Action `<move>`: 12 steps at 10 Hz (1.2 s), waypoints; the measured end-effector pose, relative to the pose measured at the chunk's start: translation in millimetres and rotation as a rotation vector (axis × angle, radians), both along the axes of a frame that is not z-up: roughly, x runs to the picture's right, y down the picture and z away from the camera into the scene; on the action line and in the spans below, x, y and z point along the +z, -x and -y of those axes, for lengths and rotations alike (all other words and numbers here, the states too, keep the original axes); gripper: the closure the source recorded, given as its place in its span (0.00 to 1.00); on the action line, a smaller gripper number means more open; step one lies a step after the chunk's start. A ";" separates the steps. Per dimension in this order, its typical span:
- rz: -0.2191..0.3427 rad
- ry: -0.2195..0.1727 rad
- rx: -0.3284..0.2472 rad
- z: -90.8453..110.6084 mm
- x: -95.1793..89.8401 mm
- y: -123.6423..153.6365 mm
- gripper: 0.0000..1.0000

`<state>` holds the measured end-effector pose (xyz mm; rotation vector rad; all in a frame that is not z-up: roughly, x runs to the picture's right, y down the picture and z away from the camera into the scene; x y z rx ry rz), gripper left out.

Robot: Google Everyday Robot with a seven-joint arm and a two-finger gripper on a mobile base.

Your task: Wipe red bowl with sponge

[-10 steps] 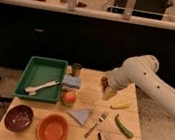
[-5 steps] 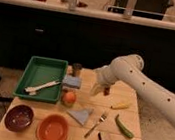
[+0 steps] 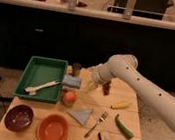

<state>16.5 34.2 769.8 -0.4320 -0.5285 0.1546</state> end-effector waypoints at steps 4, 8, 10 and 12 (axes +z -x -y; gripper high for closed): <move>0.033 0.033 -0.051 1.0 10.1 34.6 0.20; 0.040 0.066 -0.103 0.1 22.7 48.4 0.20; 0.028 0.085 -0.116 -2.7 30.1 48.6 0.20; -0.008 0.111 -0.106 -5.7 37.6 46.1 0.20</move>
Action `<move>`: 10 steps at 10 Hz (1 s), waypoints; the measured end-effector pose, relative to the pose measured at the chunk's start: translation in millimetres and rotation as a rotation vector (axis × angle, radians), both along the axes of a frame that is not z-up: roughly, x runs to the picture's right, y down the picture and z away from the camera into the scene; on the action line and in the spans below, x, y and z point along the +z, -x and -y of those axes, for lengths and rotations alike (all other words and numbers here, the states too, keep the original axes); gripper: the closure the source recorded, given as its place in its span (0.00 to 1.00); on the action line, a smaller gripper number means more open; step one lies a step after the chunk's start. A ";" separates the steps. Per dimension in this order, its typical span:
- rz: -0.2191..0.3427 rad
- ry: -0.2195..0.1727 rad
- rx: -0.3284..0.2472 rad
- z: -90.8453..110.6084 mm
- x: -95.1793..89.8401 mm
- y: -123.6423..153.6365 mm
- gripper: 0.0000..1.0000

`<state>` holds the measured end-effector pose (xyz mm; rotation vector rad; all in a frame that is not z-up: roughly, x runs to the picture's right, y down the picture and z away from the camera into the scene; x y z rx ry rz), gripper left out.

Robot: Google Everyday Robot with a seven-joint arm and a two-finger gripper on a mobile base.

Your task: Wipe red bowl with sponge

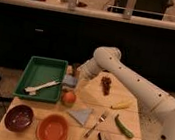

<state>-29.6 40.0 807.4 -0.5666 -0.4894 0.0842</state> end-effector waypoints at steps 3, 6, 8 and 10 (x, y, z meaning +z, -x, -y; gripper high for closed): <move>-0.024 0.024 -0.002 -2.8 8.2 5.8 0.20; -0.029 0.039 0.010 -3.9 15.4 9.0 0.20; -0.025 0.045 0.018 -5.5 19.2 13.2 0.20; -0.027 0.057 0.033 -9.8 25.7 11.1 0.20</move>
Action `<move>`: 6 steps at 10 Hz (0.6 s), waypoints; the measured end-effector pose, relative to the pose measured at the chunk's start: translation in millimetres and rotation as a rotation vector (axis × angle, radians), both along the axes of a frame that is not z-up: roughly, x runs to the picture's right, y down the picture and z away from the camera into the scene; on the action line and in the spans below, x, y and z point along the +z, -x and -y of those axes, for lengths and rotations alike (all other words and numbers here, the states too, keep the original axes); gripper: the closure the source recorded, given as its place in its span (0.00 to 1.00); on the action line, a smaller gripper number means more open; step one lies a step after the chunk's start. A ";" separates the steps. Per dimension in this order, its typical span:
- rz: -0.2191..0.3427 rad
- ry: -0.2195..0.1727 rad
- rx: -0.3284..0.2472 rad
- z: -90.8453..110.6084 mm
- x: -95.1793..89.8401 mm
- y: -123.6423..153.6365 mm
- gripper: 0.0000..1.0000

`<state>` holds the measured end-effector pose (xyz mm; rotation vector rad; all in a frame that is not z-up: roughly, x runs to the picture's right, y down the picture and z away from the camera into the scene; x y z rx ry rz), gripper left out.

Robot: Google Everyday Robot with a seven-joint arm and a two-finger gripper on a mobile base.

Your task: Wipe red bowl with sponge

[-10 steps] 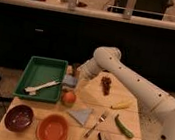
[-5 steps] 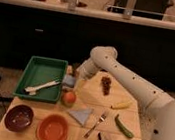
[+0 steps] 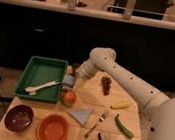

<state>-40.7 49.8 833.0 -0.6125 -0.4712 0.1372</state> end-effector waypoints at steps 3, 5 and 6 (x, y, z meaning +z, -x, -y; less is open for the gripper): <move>-0.003 0.016 0.015 -5.4 7.1 -4.1 0.20; -0.007 0.025 0.024 -8.0 10.0 -9.3 0.20; -0.009 0.027 0.028 -9.0 11.2 -12.1 0.26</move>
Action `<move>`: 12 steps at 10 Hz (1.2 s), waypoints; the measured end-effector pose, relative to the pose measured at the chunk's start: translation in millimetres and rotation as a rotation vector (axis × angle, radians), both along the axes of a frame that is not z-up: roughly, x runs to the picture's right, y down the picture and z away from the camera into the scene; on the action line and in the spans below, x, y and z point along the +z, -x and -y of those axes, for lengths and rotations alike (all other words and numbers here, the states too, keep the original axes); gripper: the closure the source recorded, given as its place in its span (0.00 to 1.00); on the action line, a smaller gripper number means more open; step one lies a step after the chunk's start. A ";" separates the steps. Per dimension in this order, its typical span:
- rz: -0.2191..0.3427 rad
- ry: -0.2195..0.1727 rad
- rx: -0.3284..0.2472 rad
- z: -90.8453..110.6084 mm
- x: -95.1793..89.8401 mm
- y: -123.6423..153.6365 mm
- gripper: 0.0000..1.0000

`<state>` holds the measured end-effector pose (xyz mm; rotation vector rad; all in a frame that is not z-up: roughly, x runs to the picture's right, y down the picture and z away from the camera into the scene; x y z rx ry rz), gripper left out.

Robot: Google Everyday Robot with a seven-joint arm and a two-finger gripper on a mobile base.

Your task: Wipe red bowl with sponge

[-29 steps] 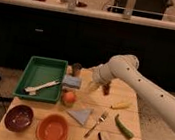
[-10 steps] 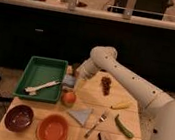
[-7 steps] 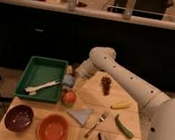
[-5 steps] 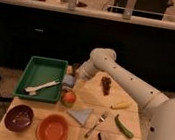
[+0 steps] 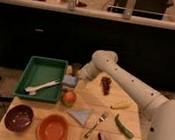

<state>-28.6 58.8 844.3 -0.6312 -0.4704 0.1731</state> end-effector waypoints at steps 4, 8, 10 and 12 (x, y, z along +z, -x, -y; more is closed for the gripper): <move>0.005 0.000 0.004 -0.1 0.9 -3.4 0.64; 0.011 -0.004 0.010 0.9 -1.0 -6.3 0.99; 0.014 -0.022 0.023 7.0 -5.9 -10.8 1.00; 0.021 -0.058 0.037 20.6 -19.7 -15.4 1.00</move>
